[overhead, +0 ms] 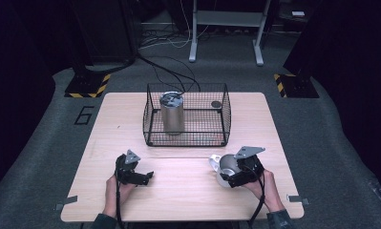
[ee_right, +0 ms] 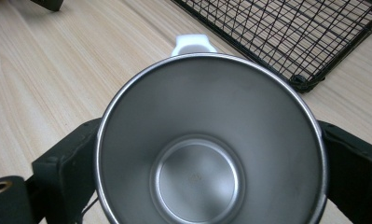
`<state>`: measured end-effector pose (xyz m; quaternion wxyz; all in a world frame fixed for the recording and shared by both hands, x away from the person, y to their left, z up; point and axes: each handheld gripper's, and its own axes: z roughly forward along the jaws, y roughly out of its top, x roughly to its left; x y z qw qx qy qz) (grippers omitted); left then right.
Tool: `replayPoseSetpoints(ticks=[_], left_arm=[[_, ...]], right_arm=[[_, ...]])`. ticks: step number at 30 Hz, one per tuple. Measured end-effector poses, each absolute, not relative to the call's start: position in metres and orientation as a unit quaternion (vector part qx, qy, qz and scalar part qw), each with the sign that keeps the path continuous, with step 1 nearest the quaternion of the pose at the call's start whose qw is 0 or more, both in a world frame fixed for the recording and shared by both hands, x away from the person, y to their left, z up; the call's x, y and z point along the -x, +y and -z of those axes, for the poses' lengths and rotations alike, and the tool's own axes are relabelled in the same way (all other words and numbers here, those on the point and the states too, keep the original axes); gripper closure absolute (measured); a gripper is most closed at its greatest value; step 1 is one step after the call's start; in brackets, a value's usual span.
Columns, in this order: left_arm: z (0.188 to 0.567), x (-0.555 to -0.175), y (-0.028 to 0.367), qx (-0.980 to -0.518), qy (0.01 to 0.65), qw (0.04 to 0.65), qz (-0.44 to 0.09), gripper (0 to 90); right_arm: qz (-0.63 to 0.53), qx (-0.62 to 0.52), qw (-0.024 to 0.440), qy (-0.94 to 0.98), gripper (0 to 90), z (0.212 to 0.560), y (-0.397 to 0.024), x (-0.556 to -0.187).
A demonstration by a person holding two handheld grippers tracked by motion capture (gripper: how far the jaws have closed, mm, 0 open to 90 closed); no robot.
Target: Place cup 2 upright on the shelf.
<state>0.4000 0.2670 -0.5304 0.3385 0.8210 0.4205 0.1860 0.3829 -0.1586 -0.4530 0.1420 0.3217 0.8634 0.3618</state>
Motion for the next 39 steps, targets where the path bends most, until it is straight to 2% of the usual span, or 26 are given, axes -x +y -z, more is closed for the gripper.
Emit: replayPoseSetpoints(ticks=[18, 39], left_arm=[[0.530, -0.400, 0.267, -0.820, 0.423, 0.340, -0.184, 0.0], [0.530, -0.400, 0.267, -0.820, 0.422, 0.340, -0.186, 0.1]], right_arm=[[-0.357, -0.345, 0.139, 0.857, 5.5, 0.451, -0.158, -0.383], [-0.354, -0.355, 0.153, 0.852, 5.6, 0.412, -0.148, -0.387]])
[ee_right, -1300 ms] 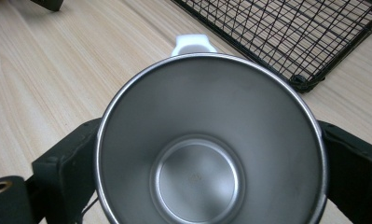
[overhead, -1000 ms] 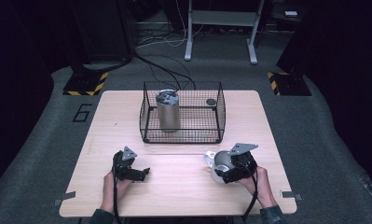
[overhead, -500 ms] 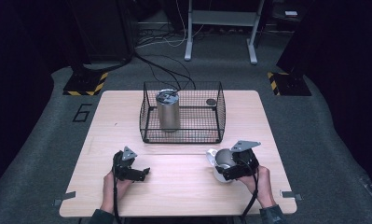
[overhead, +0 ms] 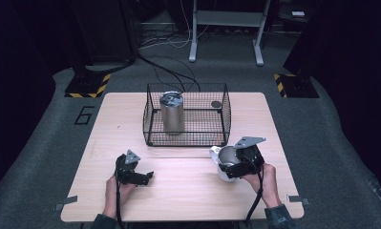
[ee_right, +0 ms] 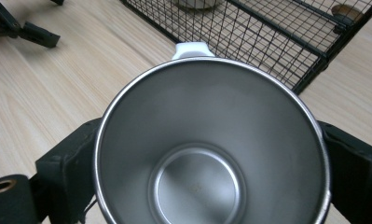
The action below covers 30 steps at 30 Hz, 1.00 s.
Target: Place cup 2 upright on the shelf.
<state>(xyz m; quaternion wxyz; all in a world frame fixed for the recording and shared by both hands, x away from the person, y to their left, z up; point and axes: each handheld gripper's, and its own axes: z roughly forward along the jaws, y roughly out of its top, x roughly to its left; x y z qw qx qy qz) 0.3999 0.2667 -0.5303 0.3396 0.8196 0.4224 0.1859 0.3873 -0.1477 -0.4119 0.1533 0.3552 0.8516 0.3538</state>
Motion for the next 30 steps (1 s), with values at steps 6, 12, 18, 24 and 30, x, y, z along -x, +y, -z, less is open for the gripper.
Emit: replayPoseSetpoints(ticks=[6, 12, 18, 24, 30], left_arm=[[0.530, -0.400, 0.267, -0.823, 0.419, 0.336, -0.186, 0.2], [0.530, -0.400, 0.267, -0.821, 0.420, 0.338, -0.189, 0.2], [0.530, -0.400, 0.267, -0.821, 0.420, 0.338, -0.189, 0.3], [0.530, -0.400, 0.267, -0.821, 0.420, 0.338, -0.189, 0.3], [0.531, -0.400, 0.267, -0.819, 0.422, 0.339, -0.188, 0.2]], right_arm=[[-0.359, -0.351, 0.154, 0.851, 5.7, 0.406, -0.144, -0.392], [-0.365, -0.362, 0.153, 0.844, 5.7, 0.399, -0.143, -0.398], [-0.372, -0.360, 0.155, 0.841, 5.6, 0.387, -0.140, -0.402], [-0.379, -0.363, 0.157, 0.837, 5.6, 0.379, -0.139, -0.408], [-0.380, -0.362, 0.158, 0.837, 5.6, 0.366, -0.132, -0.415]])
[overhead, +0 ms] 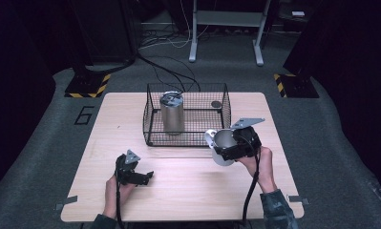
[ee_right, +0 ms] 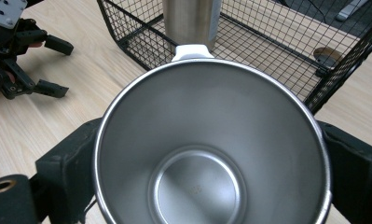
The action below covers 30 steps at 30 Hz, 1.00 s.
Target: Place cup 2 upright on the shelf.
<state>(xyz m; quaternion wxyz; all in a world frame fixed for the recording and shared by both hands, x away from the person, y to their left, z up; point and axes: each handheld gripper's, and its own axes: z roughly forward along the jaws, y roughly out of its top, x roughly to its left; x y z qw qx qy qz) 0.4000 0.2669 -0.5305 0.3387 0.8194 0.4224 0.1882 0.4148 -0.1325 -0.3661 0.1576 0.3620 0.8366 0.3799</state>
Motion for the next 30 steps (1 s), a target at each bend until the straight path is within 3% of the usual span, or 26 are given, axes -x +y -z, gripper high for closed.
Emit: replayPoseSetpoints(ticks=[30], left_arm=[[0.531, -0.400, 0.267, -0.820, 0.422, 0.338, -0.188, 0.2]], right_arm=[[-0.398, -0.344, 0.175, 0.832, 5.7, 0.335, -0.115, -0.452]])
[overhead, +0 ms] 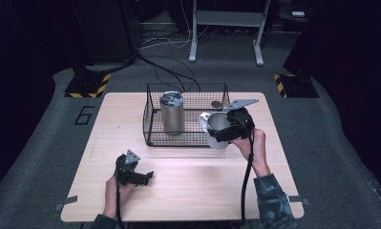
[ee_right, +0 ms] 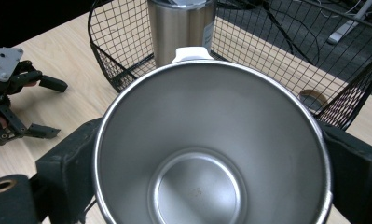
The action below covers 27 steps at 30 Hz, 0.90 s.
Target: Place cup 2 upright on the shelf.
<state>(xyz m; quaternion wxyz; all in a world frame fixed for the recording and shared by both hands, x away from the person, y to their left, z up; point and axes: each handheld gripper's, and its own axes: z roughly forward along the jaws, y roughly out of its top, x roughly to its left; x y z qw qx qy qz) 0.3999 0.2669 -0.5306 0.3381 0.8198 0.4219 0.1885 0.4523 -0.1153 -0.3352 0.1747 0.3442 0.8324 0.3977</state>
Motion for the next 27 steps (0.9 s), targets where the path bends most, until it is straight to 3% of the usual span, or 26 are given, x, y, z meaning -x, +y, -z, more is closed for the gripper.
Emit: replayPoseSetpoints(ticks=[27], left_arm=[[0.530, -0.400, 0.267, -0.821, 0.422, 0.337, -0.186, 0.2]], right_arm=[[-0.387, -0.349, 0.185, 0.833, 5.6, 0.323, -0.096, -0.491]])
